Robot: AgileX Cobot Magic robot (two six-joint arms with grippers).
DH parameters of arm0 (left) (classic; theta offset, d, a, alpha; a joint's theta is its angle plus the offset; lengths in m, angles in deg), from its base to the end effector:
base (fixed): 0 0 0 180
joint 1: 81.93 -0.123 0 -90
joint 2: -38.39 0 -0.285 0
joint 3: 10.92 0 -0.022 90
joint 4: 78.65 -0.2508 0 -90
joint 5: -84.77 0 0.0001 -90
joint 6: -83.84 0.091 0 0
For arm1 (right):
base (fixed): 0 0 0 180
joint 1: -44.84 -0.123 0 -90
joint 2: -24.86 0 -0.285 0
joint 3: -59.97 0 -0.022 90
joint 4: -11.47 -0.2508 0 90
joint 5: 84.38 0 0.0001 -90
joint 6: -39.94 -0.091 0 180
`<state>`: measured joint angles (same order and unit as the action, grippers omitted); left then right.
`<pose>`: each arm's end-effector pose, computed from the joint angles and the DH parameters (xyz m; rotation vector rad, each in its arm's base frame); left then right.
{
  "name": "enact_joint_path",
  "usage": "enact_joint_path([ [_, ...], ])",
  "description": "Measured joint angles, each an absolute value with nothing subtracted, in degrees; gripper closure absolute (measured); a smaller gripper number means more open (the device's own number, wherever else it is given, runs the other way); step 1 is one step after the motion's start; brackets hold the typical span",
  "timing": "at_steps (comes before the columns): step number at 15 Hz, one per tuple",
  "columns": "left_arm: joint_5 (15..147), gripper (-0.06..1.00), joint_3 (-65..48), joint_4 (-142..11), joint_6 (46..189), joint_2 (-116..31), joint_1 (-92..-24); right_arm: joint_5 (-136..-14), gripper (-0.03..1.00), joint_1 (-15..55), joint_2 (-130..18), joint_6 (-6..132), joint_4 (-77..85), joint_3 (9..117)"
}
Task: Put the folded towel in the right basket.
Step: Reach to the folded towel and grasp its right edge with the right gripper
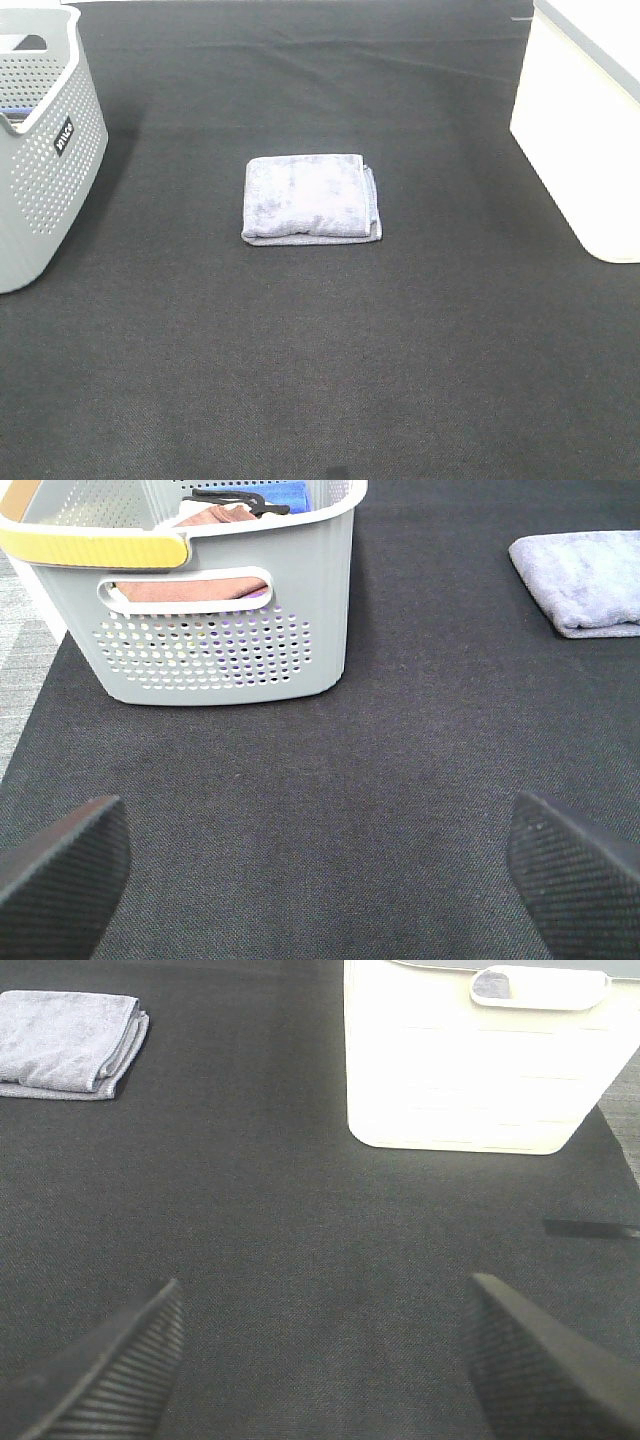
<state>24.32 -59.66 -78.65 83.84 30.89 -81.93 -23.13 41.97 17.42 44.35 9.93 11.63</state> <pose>-0.0050 0.0000 0.2769 0.0000 2.0366 0.0000 -0.0067 0.0018 0.2777 -0.1312 2.0381 0.0153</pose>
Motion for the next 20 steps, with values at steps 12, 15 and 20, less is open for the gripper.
enact_joint_path([
  [12,24.32,-0.03,-59.66,-78.65,83.84,30.89,-81.93,-23.13,0.24,41.97,17.42,44.35,9.93,11.63],
  [15,24.32,-0.03,-59.66,-78.65,83.84,30.89,-81.93,-23.13,0.24,41.97,17.42,44.35,9.93,11.63],
  [20,24.32,-0.03,-59.66,-78.65,83.84,30.89,-81.93,-23.13,0.24,41.97,17.42,44.35,9.93,11.63],
])
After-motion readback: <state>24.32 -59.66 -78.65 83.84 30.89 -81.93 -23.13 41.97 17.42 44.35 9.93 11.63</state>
